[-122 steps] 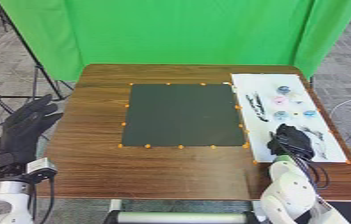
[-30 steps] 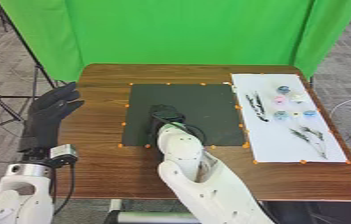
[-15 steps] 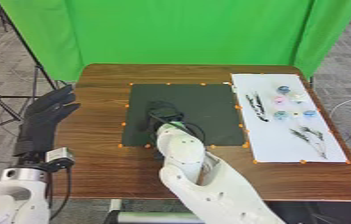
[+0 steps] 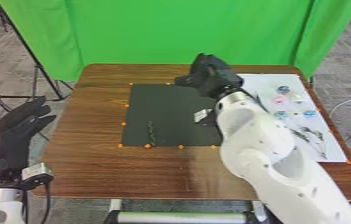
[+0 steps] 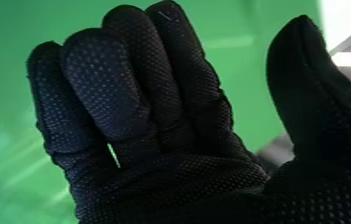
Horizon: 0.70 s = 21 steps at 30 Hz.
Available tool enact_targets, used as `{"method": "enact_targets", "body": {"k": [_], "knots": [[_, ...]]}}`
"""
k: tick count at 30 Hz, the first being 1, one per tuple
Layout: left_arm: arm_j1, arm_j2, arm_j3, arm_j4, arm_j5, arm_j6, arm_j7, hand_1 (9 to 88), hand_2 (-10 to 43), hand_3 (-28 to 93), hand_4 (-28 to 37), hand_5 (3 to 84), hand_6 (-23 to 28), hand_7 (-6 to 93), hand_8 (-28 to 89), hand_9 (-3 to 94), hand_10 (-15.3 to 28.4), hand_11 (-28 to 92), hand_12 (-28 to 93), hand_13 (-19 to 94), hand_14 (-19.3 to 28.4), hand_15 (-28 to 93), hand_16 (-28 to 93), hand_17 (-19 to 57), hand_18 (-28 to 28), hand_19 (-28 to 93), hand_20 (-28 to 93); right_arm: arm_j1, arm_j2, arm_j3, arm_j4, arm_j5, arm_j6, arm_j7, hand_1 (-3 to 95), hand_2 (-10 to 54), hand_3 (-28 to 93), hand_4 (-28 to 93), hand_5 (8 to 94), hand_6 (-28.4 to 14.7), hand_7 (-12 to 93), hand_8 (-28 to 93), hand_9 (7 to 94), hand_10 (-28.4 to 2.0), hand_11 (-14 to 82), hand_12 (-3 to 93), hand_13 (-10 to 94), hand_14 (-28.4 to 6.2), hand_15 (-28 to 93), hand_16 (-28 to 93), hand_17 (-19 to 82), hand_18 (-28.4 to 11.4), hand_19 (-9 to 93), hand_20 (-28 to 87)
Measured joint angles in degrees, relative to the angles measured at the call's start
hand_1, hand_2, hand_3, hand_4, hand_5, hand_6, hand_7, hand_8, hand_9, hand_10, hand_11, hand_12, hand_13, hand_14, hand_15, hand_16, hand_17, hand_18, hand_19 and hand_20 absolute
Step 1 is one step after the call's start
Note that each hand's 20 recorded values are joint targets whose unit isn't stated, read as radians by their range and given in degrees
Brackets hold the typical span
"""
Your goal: Arrange flowers
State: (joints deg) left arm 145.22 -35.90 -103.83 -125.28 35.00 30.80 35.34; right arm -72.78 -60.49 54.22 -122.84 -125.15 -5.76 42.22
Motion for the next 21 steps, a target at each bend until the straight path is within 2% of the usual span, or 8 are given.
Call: {"method": "enact_targets", "body": {"k": [4,8,9,12,16,21], "knots": [[0.4,0.29,0.45,0.05,-0.22,0.21,0.42,26.8,1.5,82,-23.0,35.8,6.2,20.7,-13,31.2,17.4,34,10,21,23.0,58,-12,-11.9,19.7,51,12,-7.3,8.3,8.7,-1.7,-0.1,6.2,0.7,26.8,-1.2,75,-22,66.8,-10.0,27,-11,67.4,-21.9,33.6,19.8,66,-16.8,66,17,44,-24.2,93,-6],[-0.3,0.80,1.24,0.18,-0.21,0.21,0.37,26.7,1.5,82,-23.0,35.8,6.3,20.7,-13,31.3,17.5,33,10,21,23.2,58,-12,-11.9,19.7,51,12,-16.0,14.3,17.1,-1.4,-0.2,7.7,3.1,27.4,-2.0,75,-22,66.2,-10.3,25,-11,66.8,-21.9,31.7,19.1,66,-16.9,66,16,44,-24.0,93,-6],[-0.6,0.90,1.44,0.23,-0.16,0.19,0.31,26.7,1.5,82,-23.1,35.8,6.3,20.7,-13,31.3,17.5,33,10,21,23.2,58,-12,-11.9,19.8,51,12,-18.1,15.1,19.0,-1.2,-0.3,7.9,3.8,27.8,-2.3,76,-22,66.3,-10.6,23,-11,66.8,-21.7,28.7,17.9,66,-16.8,66,16,44,-23.5,93,-5],[-1.6,1.12,2.07,0.36,0.03,0.15,0.17,26.7,1.5,82,-23.1,35.8,6.2,20.7,-13,31.4,17.5,33,10,21,23.2,58,-12,-11.9,19.8,51,12,-23.9,16.5,23.9,-0.5,-0.6,10.0,5.6,28.4,-3.0,76,-23,65.7,-10.9,19,-11,66.1,-21.4,23.8,16.4,68,-16.5,66,15,46,-22.7,93,0],[-2.9,1.43,2.75,0.48,0.44,0.07,-0.06,26.6,1.6,82,-23.1,35.8,6.2,20.7,-13,31.4,17.5,33,10,21,23.2,58,-12,-11.9,19.8,51,12,-30.5,16.9,28.9,0.2,-1.5,14.8,6.6,28.7,-3.6,76,-23,66.1,-11.4,18,-11,66.4,-22.1,23.8,16.9,68,-16.0,68,16,48,-22.0,93,6],[-3.9,1.55,3.34,0.49,0.99,-0.03,-0.39,26.6,1.6,82,-23.2,35.8,6.3,20.7,-13,31.4,17.6,33,10,21,23.3,58,-12,-11.9,19.9,51,11,-36.7,17.3,33.1,0.4,-3.1,15.2,7.8,29.2,-4.3,76,-23,66.7,-12.6,18,-10,66.6,-23.2,26.4,17.8,68,-16.3,71,16,48,-21.9,93,10]]}}
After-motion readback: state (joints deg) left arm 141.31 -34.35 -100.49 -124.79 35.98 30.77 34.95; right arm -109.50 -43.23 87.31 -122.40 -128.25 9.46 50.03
